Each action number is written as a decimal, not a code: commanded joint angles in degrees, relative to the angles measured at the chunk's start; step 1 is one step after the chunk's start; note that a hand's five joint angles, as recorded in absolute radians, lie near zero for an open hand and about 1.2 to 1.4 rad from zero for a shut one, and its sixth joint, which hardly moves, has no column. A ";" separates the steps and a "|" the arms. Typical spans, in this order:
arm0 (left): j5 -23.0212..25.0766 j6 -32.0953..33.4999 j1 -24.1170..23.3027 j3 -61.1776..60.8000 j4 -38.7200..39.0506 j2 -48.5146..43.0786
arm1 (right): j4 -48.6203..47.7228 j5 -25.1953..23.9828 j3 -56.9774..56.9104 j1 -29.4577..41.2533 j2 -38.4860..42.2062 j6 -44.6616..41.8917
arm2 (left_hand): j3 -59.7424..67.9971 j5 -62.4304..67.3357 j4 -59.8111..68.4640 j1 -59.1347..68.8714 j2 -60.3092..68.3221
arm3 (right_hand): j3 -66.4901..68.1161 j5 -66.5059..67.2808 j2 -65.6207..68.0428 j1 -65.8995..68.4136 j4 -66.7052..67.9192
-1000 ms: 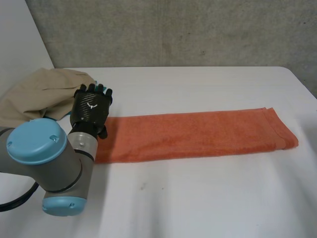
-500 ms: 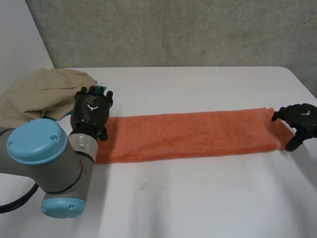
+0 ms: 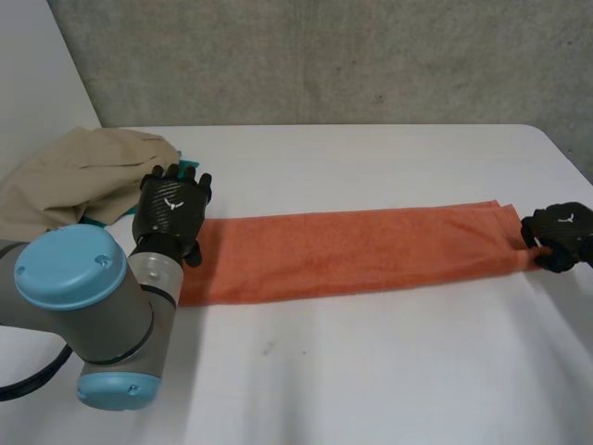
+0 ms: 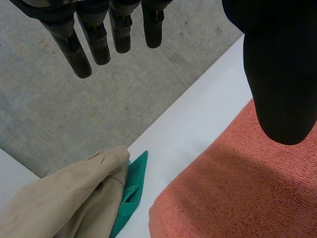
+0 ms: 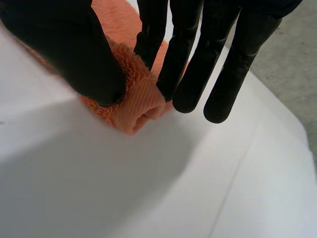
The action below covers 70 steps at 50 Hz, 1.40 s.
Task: Fold the laundry.
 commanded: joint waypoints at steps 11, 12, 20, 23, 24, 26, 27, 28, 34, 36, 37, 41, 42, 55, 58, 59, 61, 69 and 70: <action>-0.39 0.00 0.05 0.00 -0.09 0.65 | -2.18 13.72 -10.16 -10.30 -1.60 -7.53 | -2.09 -2.68 -1.70 -1.22 -1.61 | 12.34 13.87 12.69 24.83 11.85; -0.39 0.00 0.05 0.00 -0.09 0.82 | -2.27 13.72 -10.16 -10.12 -1.60 -7.80 | -2.09 -2.68 -1.70 -1.22 -1.61 | 12.34 13.87 12.69 24.83 11.85; -0.39 -0.09 0.05 0.00 0.00 2.76 | -4.02 12.85 -8.23 1.20 -9.24 -3.15 | -2.09 -2.68 -1.70 -1.22 -1.61 | 12.34 13.87 12.69 24.83 11.85; -0.39 0.00 0.05 0.09 0.00 3.46 | -5.08 10.48 -6.39 8.06 -11.44 -2.53 | -2.09 -2.68 -1.70 -1.22 -1.61 | 12.34 13.87 12.69 24.83 11.85; -0.39 -0.09 0.05 0.09 0.00 3.64 | -5.25 9.69 -5.95 9.64 -11.62 -2.53 | -2.09 -2.68 -1.70 -1.22 -1.61 | 12.34 13.87 12.69 24.83 11.85; -0.39 -0.09 0.13 0.18 0.00 4.07 | -5.52 7.15 -5.16 14.81 -11.80 -1.66 | -2.09 -2.68 -1.70 -1.22 -1.61 | 12.34 13.87 12.69 24.83 11.85; -0.47 -0.09 0.22 0.26 0.00 4.17 | -5.43 6.35 -4.98 16.67 -11.88 -1.56 | -2.09 -2.68 -1.70 -1.22 -1.61 | 12.34 13.87 12.69 24.83 11.85; -0.47 -0.09 0.22 0.26 0.00 4.25 | -5.43 5.73 -4.89 18.69 -11.88 -1.39 | -2.09 -2.68 -1.70 -1.22 -1.61 | 12.34 13.87 12.69 24.83 11.85; -0.47 -0.09 0.31 0.35 0.09 4.69 | -4.99 3.62 -3.75 33.81 -11.71 -1.21 | -2.09 -2.68 -1.70 -1.22 -1.61 | 12.34 13.87 12.69 24.83 11.85; -0.47 -0.09 0.31 0.35 0.09 4.69 | -5.34 3.53 -3.48 37.59 -11.27 -1.21 | -2.09 -2.68 -1.70 -1.22 -1.61 | 12.34 13.87 12.69 24.83 11.85; -0.47 -0.09 0.31 0.35 0.09 4.69 | -5.52 3.53 -3.57 40.91 -10.49 -1.21 | -2.09 -2.68 -1.70 -1.22 -1.61 | 12.34 13.87 12.69 24.83 11.85; -0.39 -0.09 0.22 0.79 0.18 4.34 | -5.52 3.62 -4.36 47.34 -6.01 -1.21 | -2.09 -2.68 -1.70 -1.22 -1.61 | 12.34 13.87 12.69 24.83 11.85; -0.39 -0.09 0.22 0.88 0.18 4.17 | -5.52 3.53 -4.54 48.23 -5.13 -1.21 | -2.09 -2.68 -1.70 -1.22 -1.61 | 12.34 13.87 12.69 24.83 11.85; -0.39 -0.79 -2.32 5.27 0.35 1.09 | -5.34 10.63 -4.80 51.76 -2.47 3.43 | -2.09 -2.68 -1.70 -1.22 -1.61 | -57.66 -56.13 -57.31 -45.17 -58.15; -0.39 -1.49 -3.82 6.68 0.26 0.48 | -4.82 14.94 -3.23 45.89 -7.47 11.78 | -2.09 -2.68 -1.70 -1.22 -1.61 | -57.66 -56.13 -57.31 -45.17 -58.15; -0.30 -1.58 -4.08 6.94 0.26 0.39 | -4.64 16.00 -2.35 43.78 -9.06 14.06 | -2.09 -2.68 -1.70 -1.22 -1.61 | -57.66 -56.13 -57.31 -45.17 -58.15; -0.30 -1.76 -5.13 7.64 0.26 -0.05 | -3.77 16.97 0.62 37.82 -12.83 19.50 | -2.09 -2.68 -1.70 -1.22 -1.61 | -57.66 -56.13 -57.31 -45.17 -58.15; -0.30 -1.76 -8.74 10.28 0.26 -3.21 | -1.48 16.54 13.29 27.94 -16.28 19.54 | -2.09 -2.68 -1.70 -1.22 -1.61 | -57.66 -56.13 -57.31 -45.17 -58.15; -0.30 -1.76 -8.83 10.37 0.26 -3.39 | -1.56 16.54 14.43 27.33 -16.28 18.49 | -2.09 -2.68 -1.70 -1.22 -1.61 | -57.66 -56.13 -57.31 -45.17 -58.15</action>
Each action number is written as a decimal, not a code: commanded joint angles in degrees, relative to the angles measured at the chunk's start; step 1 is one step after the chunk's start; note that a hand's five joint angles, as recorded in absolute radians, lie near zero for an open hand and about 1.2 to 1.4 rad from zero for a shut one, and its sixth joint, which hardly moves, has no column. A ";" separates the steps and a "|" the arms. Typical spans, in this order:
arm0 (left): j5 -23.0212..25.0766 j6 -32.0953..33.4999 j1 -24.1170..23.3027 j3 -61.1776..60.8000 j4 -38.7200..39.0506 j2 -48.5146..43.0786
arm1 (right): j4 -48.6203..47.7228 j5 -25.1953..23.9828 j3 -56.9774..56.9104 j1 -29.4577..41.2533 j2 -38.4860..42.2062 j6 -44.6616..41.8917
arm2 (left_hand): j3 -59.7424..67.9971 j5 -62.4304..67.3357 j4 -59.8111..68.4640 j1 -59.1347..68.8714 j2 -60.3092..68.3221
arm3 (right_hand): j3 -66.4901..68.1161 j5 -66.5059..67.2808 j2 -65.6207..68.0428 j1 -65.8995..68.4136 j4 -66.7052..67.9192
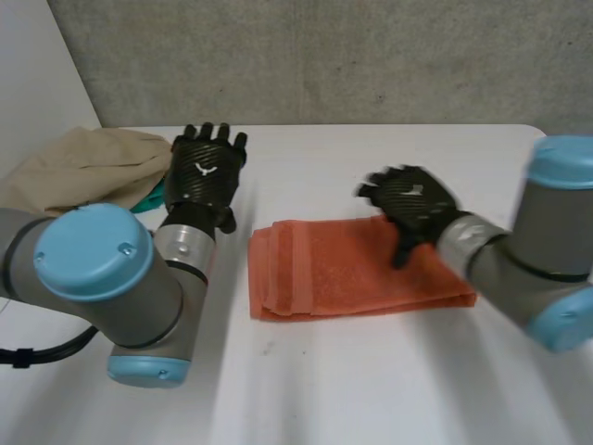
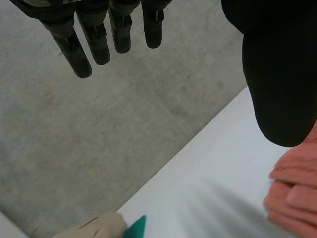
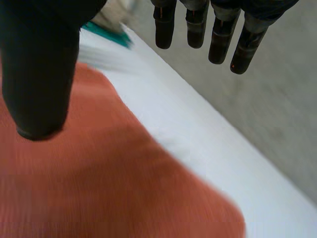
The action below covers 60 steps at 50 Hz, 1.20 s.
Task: Fold the laundry.
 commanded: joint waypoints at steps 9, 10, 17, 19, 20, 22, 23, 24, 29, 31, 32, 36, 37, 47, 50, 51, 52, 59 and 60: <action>-0.09 -0.04 -2.73 1.73 -0.19 -2.52 | -2.70 -0.34 15.06 -13.23 -0.44 -13.86 | -2.09 -2.68 -1.74 -1.21 -1.60 | 39.01 37.35 38.71 39.71 37.88; -0.09 -0.13 -2.73 1.64 -0.19 -2.52 | -2.61 -0.34 14.62 -13.24 1.48 -13.95 | -2.09 -2.68 -1.74 -1.21 -1.60 | 48.38 46.72 48.08 49.08 47.25; -0.17 -0.13 -2.73 0.59 -0.36 -1.47 | -4.81 -0.16 12.25 -12.45 3.35 -11.93 | -2.09 -2.68 -1.74 -1.21 -1.60 | 67.59 65.93 67.29 68.29 66.46; -0.26 0.05 -2.56 -0.02 -0.45 -0.60 | -6.56 0.10 11.20 -10.69 1.42 -10.70 | -2.09 -2.68 -1.74 -1.21 -1.60 | 67.59 65.93 67.29 68.29 66.46; -0.18 0.05 -2.56 -0.29 -0.45 -0.07 | -6.92 0.27 10.58 -9.73 0.63 -10.35 | -2.09 -2.68 -1.74 -1.21 -1.60 | 67.59 65.93 67.29 68.29 66.46; -0.26 0.05 -2.30 -1.08 -0.45 1.68 | -7.18 0.71 8.13 -6.49 -1.65 -9.47 | -2.09 -2.68 -1.74 -1.21 -1.60 | 67.59 65.93 67.29 68.29 66.46; -0.26 0.05 -2.21 -1.25 -0.45 2.13 | -7.10 0.80 7.33 -5.34 -2.19 -9.38 | -2.09 -2.68 -1.74 -1.21 -1.60 | 67.59 65.93 67.29 68.29 66.46; -0.26 0.05 -1.95 -1.34 -0.45 2.57 | -7.01 0.89 6.37 -3.93 -2.37 -9.38 | -2.09 -2.68 -1.74 -1.21 -1.60 | 67.59 65.93 67.29 68.29 66.46; -0.44 0.05 -0.19 -1.96 -0.62 4.94 | -7.09 0.80 -0.13 9.83 0.08 -10.78 | -2.09 -2.68 -1.74 -1.21 -1.60 | 67.59 65.93 67.29 68.29 66.46; -0.61 -0.13 1.13 -2.49 -0.80 6.26 | -7.01 0.63 -2.07 14.08 1.49 -11.48 | -2.09 -2.68 -1.74 -1.21 -1.60 | 67.59 65.93 67.29 68.29 66.46; -0.61 -0.13 1.57 -2.66 -0.80 6.61 | -6.92 0.37 -2.95 16.10 2.19 -11.83 | -2.09 -2.68 -1.74 -1.21 -1.60 | 67.59 65.93 67.29 68.29 66.46; -0.70 -0.30 3.59 -3.54 -0.80 7.49 | -6.75 0.10 -5.85 23.14 6.24 -12.10 | -2.09 -2.68 -1.74 -1.21 -1.60 | 67.59 65.93 67.29 68.29 66.46; -0.79 -0.74 3.86 -3.63 -0.80 7.49 | -6.66 0.54 -6.73 24.28 8.07 -11.93 | -2.09 -2.68 -1.74 -1.21 -1.60 | 67.59 65.93 67.29 68.29 66.46; -0.09 -7.33 3.33 -1.70 -2.64 6.44 | -2.79 9.67 -8.85 20.79 6.69 4.66 | -2.05 -2.63 -1.70 -1.16 -1.56 | -2.41 -4.07 -2.71 -1.71 -3.54; 2.10 -10.58 2.28 0.23 -4.58 4.69 | -2.35 10.38 -8.14 12.89 3.44 13.72 | -2.05 -2.63 -1.70 -1.16 -1.56 | -2.41 -4.07 -2.71 -1.71 -3.54; 2.98 -11.46 1.67 0.85 -5.28 3.99 | -2.00 10.30 -7.97 11.22 2.65 15.39 | -1.88 -2.47 -1.53 -1.00 -1.39 | -2.41 -4.07 -2.71 -1.71 -3.54; 3.95 -12.34 1.14 1.46 -6.15 3.28 | -1.56 10.12 -7.79 9.72 2.03 16.98 | -1.88 -2.46 -1.53 -1.00 -1.39 | -2.41 -4.07 -2.71 -1.71 -3.54; 7.65 -16.47 -1.42 7.00 -17.75 -3.92 | 6.43 5.55 -10.95 6.72 6.85 20.24 | -1.21 -1.79 -0.85 -0.32 -0.72 | -2.41 -4.07 -2.71 -1.71 -3.54; 7.39 -16.56 -1.42 7.35 -18.98 -4.63 | 7.66 5.38 -12.35 6.80 8.51 20.24 | -1.21 -1.79 -0.85 -0.32 -0.72 | -2.41 -4.07 -2.71 -1.71 -3.54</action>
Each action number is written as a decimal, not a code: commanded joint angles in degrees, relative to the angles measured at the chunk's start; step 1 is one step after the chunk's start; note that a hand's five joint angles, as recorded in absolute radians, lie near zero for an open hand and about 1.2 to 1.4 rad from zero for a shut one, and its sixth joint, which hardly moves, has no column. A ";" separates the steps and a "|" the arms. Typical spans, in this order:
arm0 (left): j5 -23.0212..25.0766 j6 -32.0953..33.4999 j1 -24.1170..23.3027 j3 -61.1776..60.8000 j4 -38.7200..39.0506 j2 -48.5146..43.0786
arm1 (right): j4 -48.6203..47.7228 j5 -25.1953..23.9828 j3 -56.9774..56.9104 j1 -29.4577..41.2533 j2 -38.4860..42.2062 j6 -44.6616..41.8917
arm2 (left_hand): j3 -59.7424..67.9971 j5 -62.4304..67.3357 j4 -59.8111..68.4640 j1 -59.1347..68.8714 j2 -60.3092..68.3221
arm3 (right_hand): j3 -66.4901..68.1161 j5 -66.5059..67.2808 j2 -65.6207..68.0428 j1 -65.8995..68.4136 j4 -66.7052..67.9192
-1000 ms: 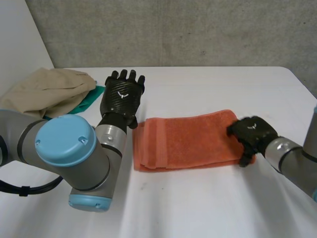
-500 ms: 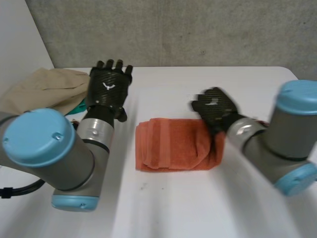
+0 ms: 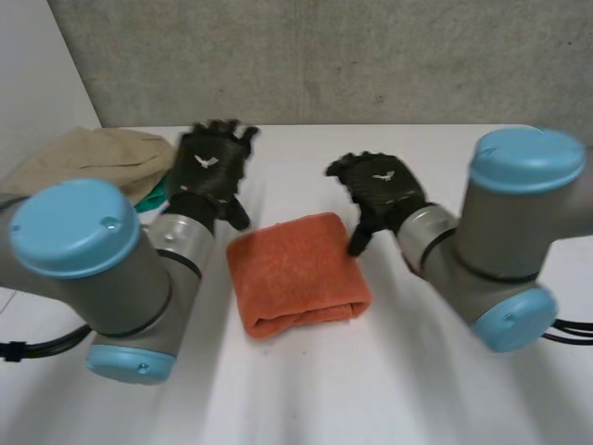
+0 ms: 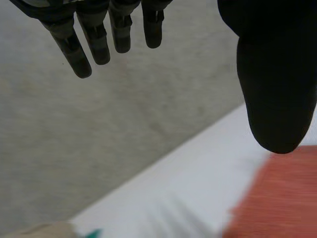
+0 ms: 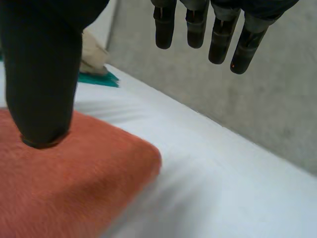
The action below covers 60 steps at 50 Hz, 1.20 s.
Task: Fold the laundry.
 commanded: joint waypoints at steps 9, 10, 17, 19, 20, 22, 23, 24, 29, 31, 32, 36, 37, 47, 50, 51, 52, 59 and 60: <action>-2.06 -2.27 -1.54 4.74 -16.09 -8.59 | 9.09 -5.22 -7.68 -1.24 10.78 1.60 | -1.21 -1.79 -0.85 -0.32 -0.72 | -2.38 -4.04 -2.70 -1.69 -3.50; -2.15 -2.18 -1.54 4.65 -16.27 -8.85 | 9.10 -5.31 -8.03 -0.89 11.05 1.16 | -1.21 -1.79 -0.85 -0.32 -0.72 | -2.38 -4.04 -2.70 -1.69 -3.50; -2.06 -0.07 -1.28 5.70 -19.78 -11.93 | 11.90 -4.34 -10.58 0.70 15.44 -6.92 | -1.21 -1.79 -0.85 -0.32 -0.72 | -2.38 -4.04 -2.70 -1.69 -3.50; -1.89 0.63 -1.19 6.23 -20.31 -12.02 | 13.05 -3.99 -11.11 0.70 16.23 -9.21 | -1.21 -1.79 -0.85 -0.32 -0.72 | -2.38 -4.04 -2.70 -1.69 -3.50; -1.71 1.33 -1.19 6.58 -20.66 -12.02 | 14.01 -3.38 -11.54 0.61 16.67 -11.48 | -1.21 -1.79 -0.85 -0.32 -0.72 | -2.38 -4.04 -2.70 -1.69 -3.50; -1.62 2.12 -1.19 7.11 -20.75 -11.93 | 14.46 -2.24 -11.63 0.61 16.68 -13.34 | -1.21 -1.79 -0.85 -0.32 -0.72 | -2.38 -4.04 -2.70 -1.69 -3.50; -1.54 2.47 -1.19 7.37 -20.75 -11.84 | 14.54 -1.62 -11.55 0.35 16.50 -13.96 | -1.21 -1.79 -0.85 -0.32 -0.72 | -2.38 -4.04 -2.70 -1.69 -3.50; -1.36 3.09 -1.19 7.98 -20.84 -11.67 | 14.55 -0.49 -11.46 0.17 15.98 -14.48 | -1.04 -1.62 -0.69 -0.16 -0.56 | -2.38 -4.04 -2.70 -1.69 -3.50; 3.02 5.29 -1.28 9.83 -21.54 -10.88 | 13.06 1.81 -10.23 -0.01 12.03 -13.35 | -0.87 -1.45 -0.52 0.01 -0.39 | -2.38 -4.04 -2.70 -1.69 -3.50; 4.96 5.64 -1.02 10.62 -21.81 -9.92 | 10.52 2.25 -8.05 0.08 9.22 -11.52 | -0.87 -1.45 -0.52 0.01 -0.39 | -2.38 -4.04 -2.70 -1.69 -3.50; 7.06 5.47 -0.32 11.23 -22.16 -7.47 | 9.02 2.34 -6.38 0.08 8.16 -10.54 | -1.20 -1.79 -0.85 -0.32 -0.72 | -2.38 -4.04 -2.70 -1.69 -3.50; 11.63 5.20 2.23 11.50 -22.60 -0.62 | 1.99 3.04 1.09 -0.18 3.15 -4.05 | -1.54 -2.13 -1.19 -0.66 -1.06 | -2.38 -4.04 -2.70 -1.69 -3.50; 12.69 5.12 2.50 11.59 -22.60 0.54 | 0.85 3.30 2.50 -0.36 2.01 -2.55 | -1.54 -2.13 -1.19 -0.66 -1.06 | -2.38 -4.04 -2.70 -1.69 -3.50; 34.30 -0.41 7.15 12.03 -29.44 11.53 | -0.66 2.69 16.04 -3.43 -2.66 14.68 | -1.54 -2.13 -1.19 -0.66 -1.06 | -2.38 -4.04 -2.70 -1.69 -3.50; 37.64 -2.52 8.30 12.12 -30.42 12.41 | -1.19 2.51 17.45 -3.17 -2.22 15.57 | -1.04 -1.63 -0.69 -0.16 -0.56 | -2.38 -4.04 -2.70 -1.69 -3.50; 37.84 -2.97 8.39 12.12 -30.42 12.59 | -1.27 2.51 17.63 -3.00 -1.61 15.74 | -1.04 -1.62 -0.69 -0.16 -0.55 | -2.38 -4.04 -2.70 -1.69 -3.50; 37.75 -3.75 8.65 12.03 -30.42 12.85 | -1.36 2.43 17.63 -2.91 -1.08 15.83 | -1.04 -1.62 -0.69 -0.16 -0.55 | -2.38 -4.04 -2.70 -1.69 -3.50; 37.58 -4.47 8.83 11.77 -30.25 12.68 | -3.82 1.90 16.05 -1.94 3.05 17.58 | -0.87 -1.45 -0.52 0.01 -0.39 | 0.38 -1.28 0.06 1.07 -0.74; 37.58 -4.46 8.83 11.77 -30.25 12.59 | -4.08 1.81 15.70 -1.68 3.23 18.03 | -0.87 -1.45 -0.52 0.01 -0.39 | 1.40 -0.26 1.08 2.08 0.27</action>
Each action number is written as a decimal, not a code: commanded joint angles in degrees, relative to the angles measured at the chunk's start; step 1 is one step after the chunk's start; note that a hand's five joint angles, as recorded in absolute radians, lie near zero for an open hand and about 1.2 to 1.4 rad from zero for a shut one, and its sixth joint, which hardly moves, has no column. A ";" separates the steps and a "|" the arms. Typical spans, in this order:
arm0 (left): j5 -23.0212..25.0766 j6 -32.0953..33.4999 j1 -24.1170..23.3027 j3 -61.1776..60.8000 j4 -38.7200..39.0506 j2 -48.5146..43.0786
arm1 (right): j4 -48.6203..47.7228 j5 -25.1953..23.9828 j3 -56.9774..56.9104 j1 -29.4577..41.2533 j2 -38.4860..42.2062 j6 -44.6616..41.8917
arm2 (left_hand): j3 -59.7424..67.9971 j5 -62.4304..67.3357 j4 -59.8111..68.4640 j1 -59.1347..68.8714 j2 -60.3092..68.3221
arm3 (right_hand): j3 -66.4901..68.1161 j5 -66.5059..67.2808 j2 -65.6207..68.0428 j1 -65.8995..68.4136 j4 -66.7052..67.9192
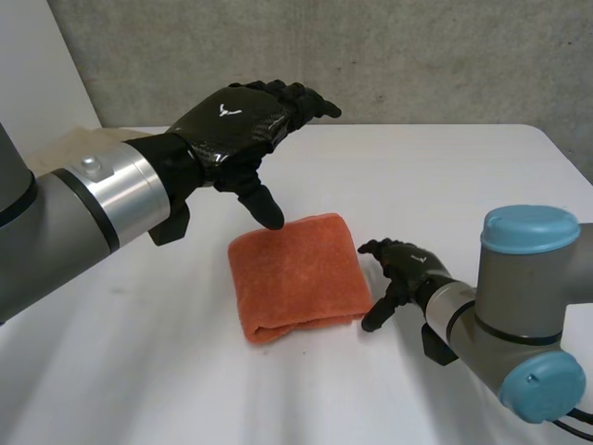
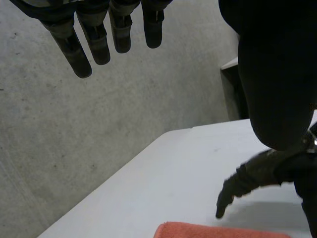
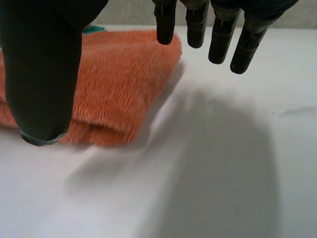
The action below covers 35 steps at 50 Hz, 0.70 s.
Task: Fold the laundry.
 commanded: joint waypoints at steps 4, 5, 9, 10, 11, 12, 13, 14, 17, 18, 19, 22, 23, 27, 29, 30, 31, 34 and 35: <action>-0.90 -0.52 -0.12 -0.42 0.28 -1.61 | -2.96 -0.47 -4.73 3.31 5.67 3.63 | -0.87 -1.45 -0.52 0.01 -0.38 | 5.93 4.51 5.61 9.04 4.81; -1.08 -0.52 -0.12 -0.43 0.28 -1.78 | -2.87 -0.47 -5.26 3.49 6.11 3.72 | -0.87 -1.45 -0.52 0.01 -0.38 | 6.78 5.36 6.46 9.89 5.65; -2.14 -0.44 -0.21 -0.43 0.28 -2.93 | -3.13 -0.55 -6.76 4.54 7.87 3.72 | -0.87 -1.45 -0.52 0.01 -0.38 | 9.64 8.22 9.32 12.75 8.52; -2.22 -0.44 -0.29 -0.43 0.28 -3.10 | -3.13 -0.47 -7.11 4.89 8.23 3.72 | -0.87 -1.45 -0.52 0.01 -0.38 | 10.15 8.73 9.83 13.26 9.02; -2.31 -0.35 -0.30 -0.43 0.28 -3.19 | -3.22 -0.47 -7.72 5.24 8.75 3.72 | -0.70 -1.29 -0.35 0.18 -0.21 | 10.82 9.40 10.50 13.93 9.69; -2.40 -0.35 -0.38 -0.43 0.28 -3.54 | -3.22 -0.47 -8.25 5.42 9.10 3.72 | -0.70 -1.29 -0.35 0.18 -0.21 | 11.16 9.74 10.84 14.27 10.03; -2.40 -0.35 -0.38 -0.43 0.28 -3.63 | -3.22 -0.47 -8.69 5.60 9.46 3.72 | -0.70 -1.29 -0.35 0.18 -0.21 | 11.83 10.41 11.51 14.94 10.70; -2.40 -0.35 -0.38 -0.51 0.28 -3.63 | -3.22 -0.47 -9.05 5.77 9.72 3.72 | -0.70 -1.29 -0.35 0.18 -0.21 | 12.17 10.75 11.85 15.28 11.04; -2.40 -0.35 -0.47 -0.60 0.28 -3.63 | -3.22 -0.29 -10.63 6.30 11.04 3.72 | -0.70 -1.29 -0.35 0.18 -0.21 | 14.52 13.10 14.20 17.63 13.39; -2.40 -0.35 -0.56 -0.60 0.28 -3.63 | -3.22 -0.29 -10.89 6.39 11.30 3.72 | -0.70 -1.29 -0.35 0.18 -0.21 | 15.53 14.10 15.21 18.63 14.40; -2.40 -0.35 -0.56 -0.60 0.28 -3.63 | -3.22 -0.20 -11.42 6.48 11.83 3.72 | -0.70 -1.29 -0.35 0.18 -0.21 | 17.87 16.45 17.55 20.98 16.74; -2.40 -0.43 -0.65 -0.69 0.28 -3.63 | -3.48 -0.11 -12.12 6.56 12.44 3.72 | -0.70 -1.29 -0.35 0.18 -0.21 | 25.08 23.66 24.76 28.19 23.95; -2.40 -0.44 -0.65 -0.78 0.28 -3.63 | -3.74 -0.11 -12.39 6.56 12.53 3.72 | -0.70 -1.29 -0.35 0.18 -0.21 | 28.62 27.20 28.30 31.73 27.49; -2.40 -0.35 -0.65 -0.86 0.28 -3.63 | -5.50 -0.03 -13.35 6.56 12.80 3.72 | -0.70 -1.29 -0.35 0.18 -0.21 | 60.05 58.63 59.73 63.16 58.92; -2.40 -0.52 -0.65 -0.86 0.28 -3.63 | -6.29 -0.11 -13.97 6.48 12.97 3.63 | -0.70 -1.29 -0.35 0.18 -0.21 | 67.62 66.20 67.30 70.73 66.49; -2.40 -0.44 -0.65 -0.86 0.28 -3.63 | -6.47 -0.20 -14.32 6.48 13.06 3.63 | -0.87 -1.45 -0.52 0.01 -0.38 | 67.62 66.20 67.30 70.73 66.50; -2.40 -0.44 -0.65 -0.86 0.28 -3.63 | -6.56 -0.20 -14.93 6.39 13.32 3.55 | -0.70 -1.29 -0.35 0.18 -0.21 | 67.62 66.20 67.30 70.73 66.50; -2.40 -0.52 -0.56 -0.86 0.28 -3.63 | -6.39 -0.20 -17.83 6.30 15.17 3.20 | -0.87 -1.45 -0.52 0.01 -0.38 | 67.62 66.20 67.30 70.73 66.50; -2.40 -0.52 -0.56 -0.86 0.28 -3.63 | -6.12 -0.20 -18.88 6.30 15.78 3.11 | -0.87 -1.45 -0.52 0.01 -0.38 | 67.62 66.20 67.30 70.73 66.50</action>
